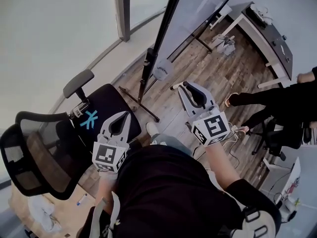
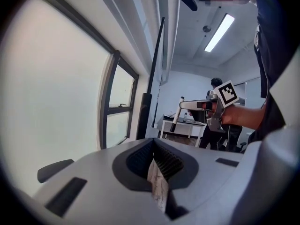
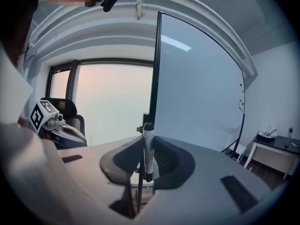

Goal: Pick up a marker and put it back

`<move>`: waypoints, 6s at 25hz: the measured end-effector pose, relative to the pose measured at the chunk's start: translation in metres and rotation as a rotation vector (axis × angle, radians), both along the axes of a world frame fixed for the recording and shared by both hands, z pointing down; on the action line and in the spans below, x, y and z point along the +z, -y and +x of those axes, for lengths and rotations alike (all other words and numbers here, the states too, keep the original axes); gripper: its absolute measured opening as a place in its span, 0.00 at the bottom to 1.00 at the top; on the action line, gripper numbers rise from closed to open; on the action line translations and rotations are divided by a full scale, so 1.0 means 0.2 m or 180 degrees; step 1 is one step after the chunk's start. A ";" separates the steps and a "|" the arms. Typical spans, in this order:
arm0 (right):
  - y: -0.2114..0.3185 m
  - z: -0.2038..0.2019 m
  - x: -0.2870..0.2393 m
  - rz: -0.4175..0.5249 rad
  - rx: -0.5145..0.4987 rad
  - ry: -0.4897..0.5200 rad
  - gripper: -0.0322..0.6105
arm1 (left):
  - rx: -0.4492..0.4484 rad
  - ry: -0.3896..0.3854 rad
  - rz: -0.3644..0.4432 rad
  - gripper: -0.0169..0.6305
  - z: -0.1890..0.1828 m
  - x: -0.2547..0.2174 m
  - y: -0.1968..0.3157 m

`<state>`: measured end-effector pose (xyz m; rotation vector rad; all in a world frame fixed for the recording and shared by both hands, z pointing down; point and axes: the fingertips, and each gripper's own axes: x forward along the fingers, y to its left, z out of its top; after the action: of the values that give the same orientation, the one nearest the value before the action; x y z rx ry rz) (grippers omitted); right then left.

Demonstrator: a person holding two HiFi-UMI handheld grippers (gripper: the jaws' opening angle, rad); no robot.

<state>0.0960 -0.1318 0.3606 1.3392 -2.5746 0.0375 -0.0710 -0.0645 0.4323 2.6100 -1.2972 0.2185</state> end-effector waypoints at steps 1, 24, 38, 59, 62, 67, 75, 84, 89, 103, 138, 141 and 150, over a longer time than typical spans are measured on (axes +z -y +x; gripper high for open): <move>-0.01 0.00 0.01 -0.0014 0.0022 0.0005 0.17 | 0.0026 0.0001 0.0001 0.04 0.00 0.00 0.00; -0.41 0.15 0.25 -0.0331 0.0432 0.0101 0.17 | 0.0637 0.0087 -0.0029 0.04 0.22 0.02 -0.07; -0.47 0.23 0.36 -0.0470 0.0491 0.0174 0.17 | 0.0696 0.0163 -0.0060 0.04 0.29 0.04 -0.10; -0.30 0.23 0.29 -0.0399 0.0236 0.0195 0.17 | 0.0451 0.0188 -0.0108 0.04 0.27 0.05 -0.05; -0.24 0.22 0.25 -0.0347 0.0188 0.0182 0.17 | 0.0381 0.0184 -0.0115 0.04 0.25 0.05 -0.03; -0.13 0.22 0.18 -0.0247 0.0104 0.0162 0.17 | 0.0267 0.0176 -0.0129 0.04 0.23 0.05 -0.01; 0.05 0.18 0.08 -0.0095 -0.0039 0.0134 0.17 | 0.0042 0.0177 -0.0145 0.04 0.15 0.06 0.02; 0.23 0.05 0.02 -0.0011 -0.0289 0.0139 0.17 | -0.0252 0.0160 -0.0170 0.04 0.05 0.07 0.07; 0.31 -0.01 0.01 0.0007 -0.0425 0.0136 0.17 | -0.0430 0.0152 -0.0162 0.04 0.00 0.06 0.09; 0.51 -0.12 0.12 -0.0049 -0.0681 0.0094 0.17 | -0.0821 0.0203 -0.0216 0.04 -0.10 0.08 0.10; 0.60 -0.21 0.57 -0.0509 -0.0890 -0.0158 0.17 | -0.1195 0.0317 -0.0308 0.04 -0.18 0.10 0.00; 0.60 -0.22 0.59 -0.0531 -0.0892 -0.0167 0.17 | -0.1211 0.0327 -0.0349 0.04 -0.19 0.10 0.00; 0.60 -0.22 0.63 -0.0571 -0.0872 -0.0192 0.17 | -0.1195 0.0309 -0.0313 0.04 -0.19 0.11 -0.01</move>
<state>0.0524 -0.2517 0.4866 0.9049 -2.6079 0.1725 -0.1092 -0.0633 0.4535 2.2463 -1.7292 0.3369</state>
